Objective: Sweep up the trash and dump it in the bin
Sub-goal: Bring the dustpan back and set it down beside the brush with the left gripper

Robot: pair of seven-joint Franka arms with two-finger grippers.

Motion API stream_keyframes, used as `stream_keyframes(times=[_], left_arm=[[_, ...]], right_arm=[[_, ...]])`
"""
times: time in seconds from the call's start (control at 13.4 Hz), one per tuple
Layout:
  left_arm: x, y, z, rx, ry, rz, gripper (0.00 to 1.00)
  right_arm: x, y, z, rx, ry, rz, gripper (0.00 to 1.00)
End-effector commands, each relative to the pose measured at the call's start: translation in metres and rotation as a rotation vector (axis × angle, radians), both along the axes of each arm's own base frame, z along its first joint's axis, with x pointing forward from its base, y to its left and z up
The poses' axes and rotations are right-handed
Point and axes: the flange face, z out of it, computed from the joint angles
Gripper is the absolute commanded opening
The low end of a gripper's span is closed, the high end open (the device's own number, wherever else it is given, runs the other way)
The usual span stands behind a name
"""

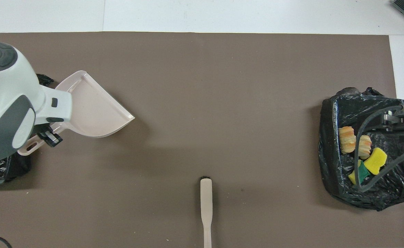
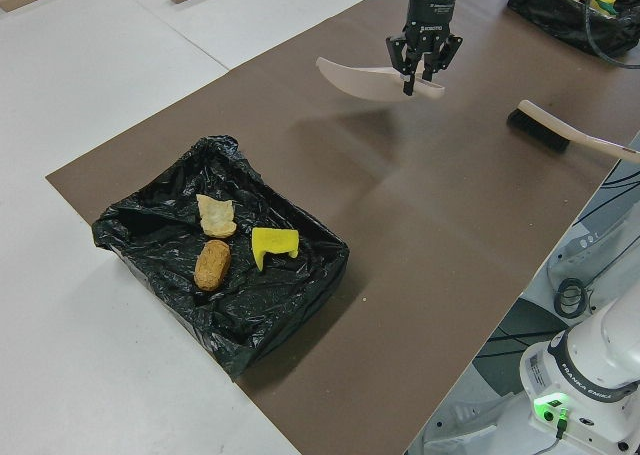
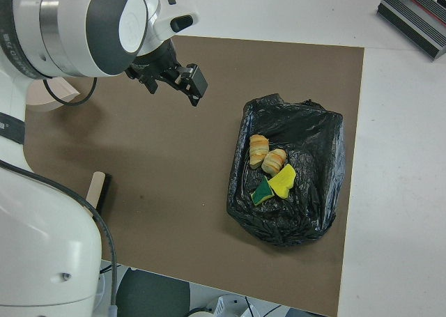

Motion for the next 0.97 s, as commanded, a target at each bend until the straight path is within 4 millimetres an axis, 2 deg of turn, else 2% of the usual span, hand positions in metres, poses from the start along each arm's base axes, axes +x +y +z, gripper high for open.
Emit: stream_keyframes(times=[0.0, 0.15, 0.45, 0.6, 0.89], left_arm=[[-0.013, -0.058, -0.009, -0.036, -0.044, 0.136, 0.0], [-0.028, -0.108, -0.02, -0.052, -0.064, 0.197, 0.0], [-0.044, -0.185, -0.057, -0.148, -0.109, 0.309, 0.0], [-0.043, -0.2, -0.067, -0.204, -0.101, 0.357, 0.0], [-0.059, -0.245, -0.106, -0.206, -0.127, 0.443, 0.0]], right_arm=[[-0.005, -0.003, 0.003, 0.008, 0.012, 0.016, 1.0], [-0.005, -0.003, 0.003, 0.008, 0.012, 0.016, 1.0], [-0.004, -0.005, 0.002, 0.008, 0.013, 0.013, 1.0], [-0.004, -0.008, 0.002, 0.008, 0.013, 0.007, 1.0], [-0.004, -0.003, 0.002, 0.007, 0.012, 0.016, 1.0]])
